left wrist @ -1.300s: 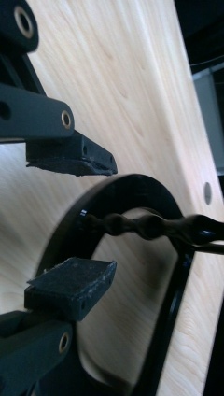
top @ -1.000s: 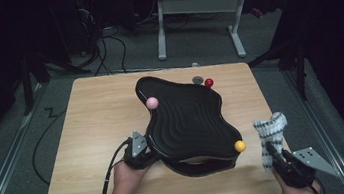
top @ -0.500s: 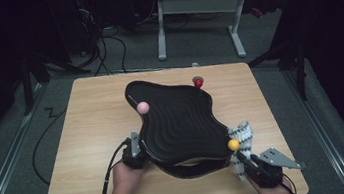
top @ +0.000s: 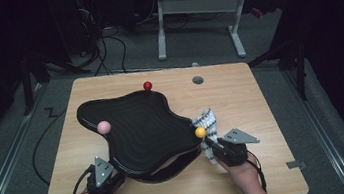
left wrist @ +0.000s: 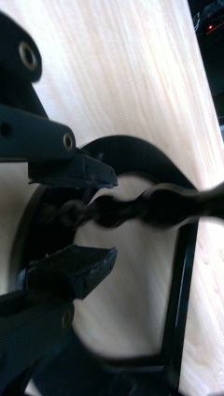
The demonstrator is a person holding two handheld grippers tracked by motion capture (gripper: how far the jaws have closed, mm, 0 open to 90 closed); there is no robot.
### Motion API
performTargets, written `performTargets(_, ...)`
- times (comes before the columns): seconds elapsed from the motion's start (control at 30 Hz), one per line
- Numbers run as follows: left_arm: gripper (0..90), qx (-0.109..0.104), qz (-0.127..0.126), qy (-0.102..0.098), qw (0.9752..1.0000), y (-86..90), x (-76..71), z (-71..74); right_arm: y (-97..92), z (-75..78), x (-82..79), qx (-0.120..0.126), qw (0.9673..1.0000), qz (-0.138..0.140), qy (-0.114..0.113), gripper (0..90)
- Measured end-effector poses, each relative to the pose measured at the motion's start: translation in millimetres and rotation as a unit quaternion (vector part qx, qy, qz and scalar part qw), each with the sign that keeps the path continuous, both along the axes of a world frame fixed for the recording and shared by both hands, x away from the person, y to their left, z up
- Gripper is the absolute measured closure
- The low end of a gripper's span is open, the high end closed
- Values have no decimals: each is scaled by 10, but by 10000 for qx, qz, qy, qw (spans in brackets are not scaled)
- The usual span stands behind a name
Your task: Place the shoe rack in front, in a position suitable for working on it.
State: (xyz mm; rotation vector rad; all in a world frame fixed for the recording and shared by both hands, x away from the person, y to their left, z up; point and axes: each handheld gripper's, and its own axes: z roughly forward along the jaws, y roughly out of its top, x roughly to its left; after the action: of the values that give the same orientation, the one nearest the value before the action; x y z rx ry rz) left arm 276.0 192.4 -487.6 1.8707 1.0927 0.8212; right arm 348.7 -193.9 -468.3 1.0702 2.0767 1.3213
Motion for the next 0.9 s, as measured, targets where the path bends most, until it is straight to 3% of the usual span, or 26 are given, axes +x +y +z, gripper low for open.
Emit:
performTargets(0.03, 563, 42, 16, -17, 10000, -6, -1, -13, -3, -1, 9, 5, 10000, -1, 11, 790)
performTargets(0.07, 553, -112, 19, -5, 9999, -2, 39, -37, -28, -2, 15, 4, 10000, -19, 21, 789)
performTargets(0.17, 561, -270, 21, -23, 9996, 11, 132, -46, -105, -15, -7, -8, 9999, -116, 42, 787)
performTargets(0.23, 656, -276, -7, -35, 9996, 7, 147, -50, -137, -26, -19, 4, 9998, -164, 65, 787)
performTargets(0.27, 656, -256, 11, -83, 9996, -7, 154, -56, -173, -42, -31, -2, 9997, -206, 92, 786)
performTargets(0.3, 739, -300, -47, -64, 9995, 6, 167, -53, -247, -79, -60, 9, 9994, -285, 189, 786)
performTargets(0.5, 744, -245, -307, -63, 9992, -73, 237, -45, -346, -138, -165, 103, 9990, -269, 346, 786)
performTargets(0.73, 743, -249, -430, -111, 9987, -210, 373, -50, -265, -28, -396, 57, 9999, -20, 107, 789)
performTargets(0.8, 743, -252, -428, -118, 9987, -211, 384, -51, -144, 68, -523, 43, 9995, 297, -138, 789)
performTargets(0.87, 743, -254, -425, -120, 9987, -211, 384, -51, -91, 99, -568, 11, 9989, 400, -239, 790)
performTargets(0.9, 743, -255, -427, -121, 9987, -211, 384, -51, 27, 176, -676, -21, 9970, 649, -430, 789)
